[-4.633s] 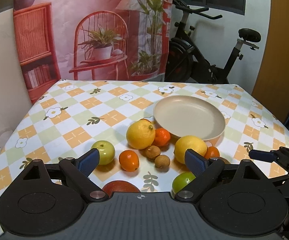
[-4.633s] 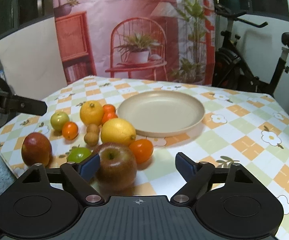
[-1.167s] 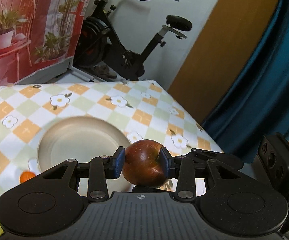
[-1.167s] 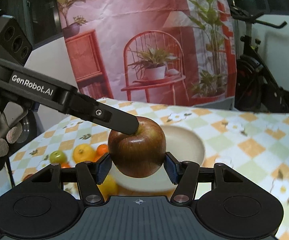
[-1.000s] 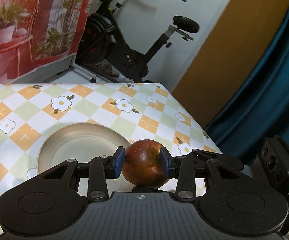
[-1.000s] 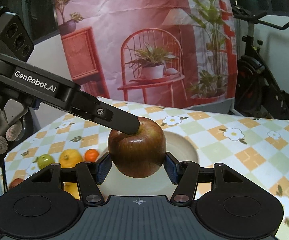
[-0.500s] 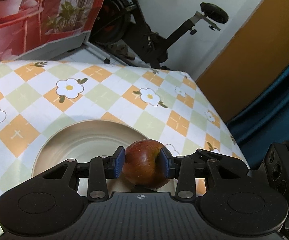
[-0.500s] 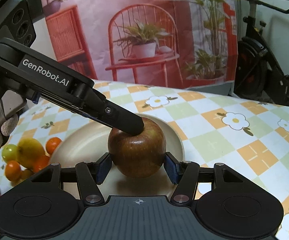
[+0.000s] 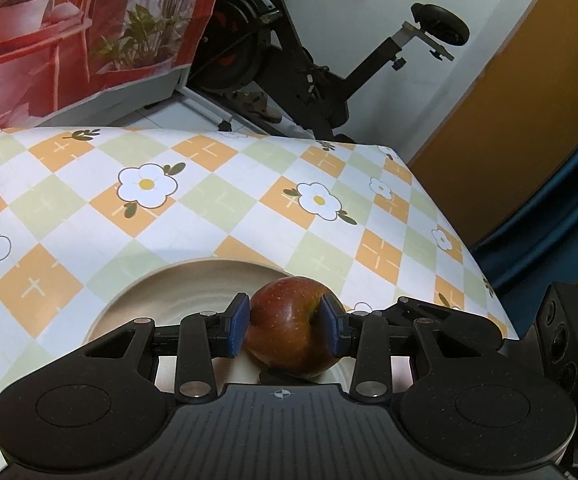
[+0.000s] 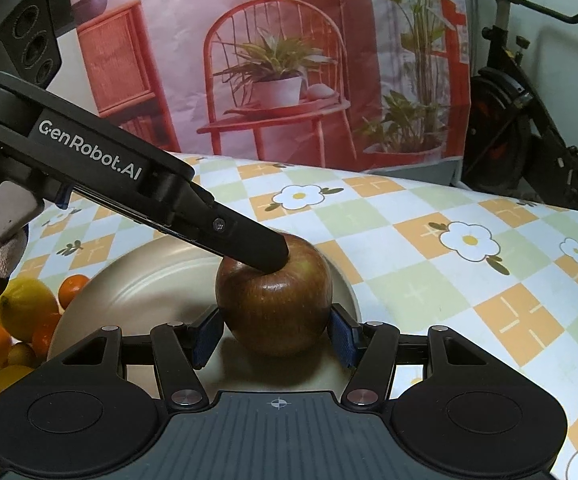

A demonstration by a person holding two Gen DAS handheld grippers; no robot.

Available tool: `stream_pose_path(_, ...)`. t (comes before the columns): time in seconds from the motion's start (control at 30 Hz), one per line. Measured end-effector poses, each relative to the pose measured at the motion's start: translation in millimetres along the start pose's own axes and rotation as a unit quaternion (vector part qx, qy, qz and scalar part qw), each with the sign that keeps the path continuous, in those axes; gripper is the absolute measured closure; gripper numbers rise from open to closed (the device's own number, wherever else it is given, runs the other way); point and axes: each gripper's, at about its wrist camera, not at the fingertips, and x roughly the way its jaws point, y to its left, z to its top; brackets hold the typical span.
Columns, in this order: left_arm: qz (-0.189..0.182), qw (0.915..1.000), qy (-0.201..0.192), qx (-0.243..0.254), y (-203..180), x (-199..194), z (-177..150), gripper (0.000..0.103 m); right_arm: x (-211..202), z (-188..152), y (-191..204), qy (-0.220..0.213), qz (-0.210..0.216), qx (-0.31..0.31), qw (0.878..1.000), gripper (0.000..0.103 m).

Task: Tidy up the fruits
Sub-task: 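Lower the apple onto the plate and open both grippers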

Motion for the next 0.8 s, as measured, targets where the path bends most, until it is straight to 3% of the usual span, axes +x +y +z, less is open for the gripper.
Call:
stream_pose_path(0.17,0.009,1.0000,-0.003,-0.001,-1,1,0,0.059,2,2,1,0.005,-0.007,0.002,1.000,0.048)
stream_pose_path(0.3,0.016,0.9999,-0.002,0.000,-3,0,0,0.058,-2,2,4,0.007,-0.006,0.000,1.000,0.037)
stream_pose_path(0.47,0.031,0.9994,-0.009,0.014,-9,-9,0,0.058,-12,-1,9,0.008,-0.012,-0.001,1.000,0.033)
stream_pose_path(0.63,0.033,0.9986,-0.040,0.013,-8,-35,-1,0.051,-31,-3,10,-0.012,-0.019,0.015,1.000,0.032)
stream_pose_path(0.8,0.048,0.9935,-0.099,0.028,-9,-86,-10,0.051,-56,-5,17,-0.042,-0.019,0.038,0.998,0.033)
